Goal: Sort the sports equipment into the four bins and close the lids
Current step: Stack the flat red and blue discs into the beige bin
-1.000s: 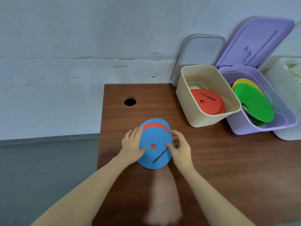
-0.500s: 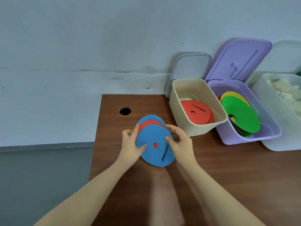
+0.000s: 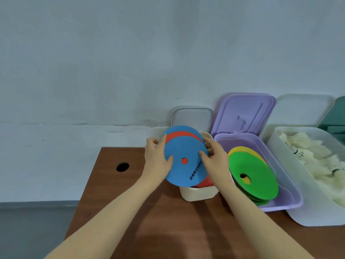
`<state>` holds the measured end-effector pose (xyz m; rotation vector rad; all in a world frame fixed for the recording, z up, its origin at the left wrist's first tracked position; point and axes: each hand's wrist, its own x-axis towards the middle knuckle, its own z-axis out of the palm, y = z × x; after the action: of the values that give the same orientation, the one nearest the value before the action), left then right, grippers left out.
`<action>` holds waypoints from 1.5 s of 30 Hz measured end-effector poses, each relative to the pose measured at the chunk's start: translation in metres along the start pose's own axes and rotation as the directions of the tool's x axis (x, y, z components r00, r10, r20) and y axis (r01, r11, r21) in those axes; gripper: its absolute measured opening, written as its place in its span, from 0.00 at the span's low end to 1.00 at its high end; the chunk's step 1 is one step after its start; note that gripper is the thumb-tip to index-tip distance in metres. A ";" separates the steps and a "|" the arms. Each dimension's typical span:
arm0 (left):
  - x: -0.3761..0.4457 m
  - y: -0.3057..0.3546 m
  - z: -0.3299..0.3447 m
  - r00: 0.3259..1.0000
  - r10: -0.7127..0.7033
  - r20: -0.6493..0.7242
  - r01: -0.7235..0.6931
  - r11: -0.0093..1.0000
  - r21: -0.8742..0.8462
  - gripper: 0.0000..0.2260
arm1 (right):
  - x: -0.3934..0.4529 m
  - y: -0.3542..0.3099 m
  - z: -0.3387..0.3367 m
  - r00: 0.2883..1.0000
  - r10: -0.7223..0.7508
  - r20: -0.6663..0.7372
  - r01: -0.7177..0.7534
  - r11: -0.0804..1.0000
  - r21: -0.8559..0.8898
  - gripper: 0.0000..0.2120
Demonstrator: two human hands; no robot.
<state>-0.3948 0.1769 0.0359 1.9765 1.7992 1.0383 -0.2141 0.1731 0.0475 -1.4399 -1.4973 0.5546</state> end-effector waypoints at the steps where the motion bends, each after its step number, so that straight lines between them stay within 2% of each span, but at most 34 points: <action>1: 0.009 0.011 0.006 1.000 -0.001 -0.001 0.001 1.000 0.010 0.30 | 0.011 0.003 -0.009 1.000 -0.001 0.008 0.001 1.000 -0.025 0.20; 7: 0.042 0.040 0.051 0.996 -0.035 0.078 0.032 0.999 0.041 0.26 | 0.059 0.044 -0.037 0.994 0.080 0.074 -0.061 0.971 -0.229 0.18; 9: 0.042 0.040 0.066 0.982 -0.107 0.156 0.080 0.982 0.174 0.26 | 0.065 0.063 -0.040 0.978 0.126 0.164 -0.048 0.909 -0.413 0.16; 10: 0.038 0.039 0.072 0.968 -0.166 0.190 0.106 0.951 0.289 0.26 | 0.065 0.072 -0.041 0.962 0.162 0.220 -0.017 0.840 -0.543 0.15; 12: 0.028 0.036 0.082 0.942 -0.278 0.189 0.169 0.878 0.448 0.27 | 0.060 0.089 -0.041 0.926 0.217 0.308 0.057 0.728 -0.683 0.16; 15: 0.013 0.027 0.089 0.919 -0.366 0.144 0.257 0.836 0.485 0.28 | 0.051 0.106 -0.041 0.913 0.191 0.361 0.105 0.744 -0.660 0.17; 18: -0.005 0.017 0.096 0.920 -0.357 0.159 0.254 0.855 0.452 0.26 | 0.041 0.117 -0.040 0.914 0.138 0.383 0.152 0.756 -0.637 0.20; 21: -0.019 0.014 0.098 0.922 -0.351 0.163 0.273 0.888 0.369 0.24 | 0.026 0.123 -0.037 0.924 0.085 0.373 0.180 0.764 -0.620 0.25; 25: -0.021 0.012 0.090 0.914 -0.369 0.167 0.272 0.864 0.424 0.25 | 0.016 0.124 -0.032 0.956 0.049 0.289 0.142 0.786 -0.601 0.30; 28: -0.027 0.004 0.080 0.923 -0.350 0.158 0.252 0.863 0.438 0.25 | 0.008 0.121 -0.031 0.970 -0.012 0.241 0.154 0.801 -0.579 0.27; 31: -0.033 -0.004 0.070 0.930 -0.332 0.160 0.228 0.860 0.457 0.24 | 0.002 0.115 -0.031 0.978 -0.073 0.197 0.172 0.817 -0.551 0.18; 34: -0.028 -0.007 0.062 0.935 -0.308 0.173 0.204 0.870 0.448 0.24 | 0.014 0.107 -0.027 0.986 -0.025 0.166 0.124 0.772 -0.624 0.14; 37: -0.003 -0.004 0.058 0.948 -0.269 0.172 0.184 0.900 0.396 0.25 | 0.039 0.091 -0.024 0.980 0.008 0.201 0.114 0.802 -0.586 0.17; 41: 0.048 0.008 0.053 0.973 -0.174 0.150 0.111 0.927 0.357 0.27 | 0.086 0.068 -0.020 0.969 -0.066 0.240 0.174 0.869 -0.463 0.27; 43: 0.075 0.014 0.053 0.981 -0.140 0.136 0.086 0.936 0.341 0.28 | 0.112 0.060 -0.016 0.967 -0.095 0.236 0.204 0.844 -0.496 0.31; 45: 0.099 0.019 0.054 0.986 -0.111 0.122 0.065 0.941 0.333 0.30 | 0.134 0.055 -0.013 0.969 -0.105 0.224 0.222 0.769 -0.600 0.34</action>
<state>-0.3479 0.2816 0.0410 2.0663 2.0683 0.5841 -0.1553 0.3066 0.0498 -1.7567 -2.0552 0.0614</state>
